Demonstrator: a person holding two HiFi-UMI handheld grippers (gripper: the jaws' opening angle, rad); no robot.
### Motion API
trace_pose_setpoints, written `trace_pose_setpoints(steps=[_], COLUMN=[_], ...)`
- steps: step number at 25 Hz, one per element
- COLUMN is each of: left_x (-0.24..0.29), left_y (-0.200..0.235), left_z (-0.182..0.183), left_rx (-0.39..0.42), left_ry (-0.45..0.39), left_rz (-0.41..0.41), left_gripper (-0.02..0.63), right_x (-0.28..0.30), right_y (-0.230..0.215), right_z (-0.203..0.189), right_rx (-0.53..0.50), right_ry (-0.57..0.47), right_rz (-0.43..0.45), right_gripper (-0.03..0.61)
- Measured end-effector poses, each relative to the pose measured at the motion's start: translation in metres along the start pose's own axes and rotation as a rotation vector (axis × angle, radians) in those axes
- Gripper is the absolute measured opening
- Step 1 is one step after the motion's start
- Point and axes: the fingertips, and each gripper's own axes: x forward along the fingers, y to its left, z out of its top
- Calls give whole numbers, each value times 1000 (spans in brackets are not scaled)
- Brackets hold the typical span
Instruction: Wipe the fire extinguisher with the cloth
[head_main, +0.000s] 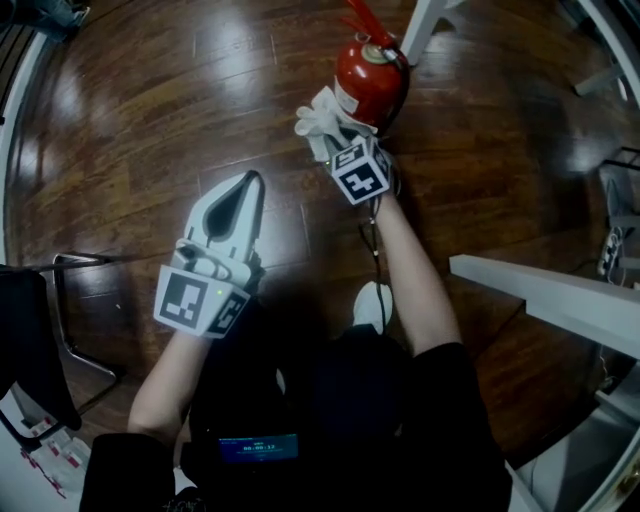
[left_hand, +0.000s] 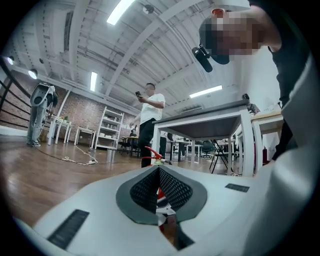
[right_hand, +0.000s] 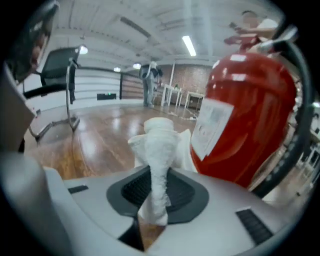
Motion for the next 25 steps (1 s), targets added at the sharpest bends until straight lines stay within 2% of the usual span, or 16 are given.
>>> trace_pose_setpoints(steps=[3, 5, 8, 10, 14, 16, 19, 23, 25], left_x=[3, 7, 15, 19, 19, 17, 16, 17, 16], left_y=[-2, -5, -7, -3, 9, 16, 22, 25, 24], left_z=[1, 1, 5, 9, 11, 11, 14, 14, 12], left_rx=[-5, 0, 19, 34, 55, 59, 54, 56, 52], left_ry=[-6, -7, -15, -29, -27, -20, -27, -28, -26], left_rz=[-11, -22, -38, -35, -24, -16, -1, 4, 8], left_gripper=[2, 2, 2, 2, 3, 2, 3, 2, 2], right_x=[-50, -89, -146, -177, -209, -205, -189, -179, -169], right_y=[-4, -14, -44, -71, -126, -141, -139, -123, -112], right_z=[50, 82, 115, 129, 140, 136, 120, 91, 72], right_rx=[122, 168, 190, 193, 169, 180, 219, 337, 348], right_ry=[-259, -410, -567, -630, -652, -638, -630, -686, -664], right_rz=[52, 63, 26, -26, -200, -240, -241, -220, -219], right_gripper=[95, 95, 95, 97, 97, 98, 97, 97, 97])
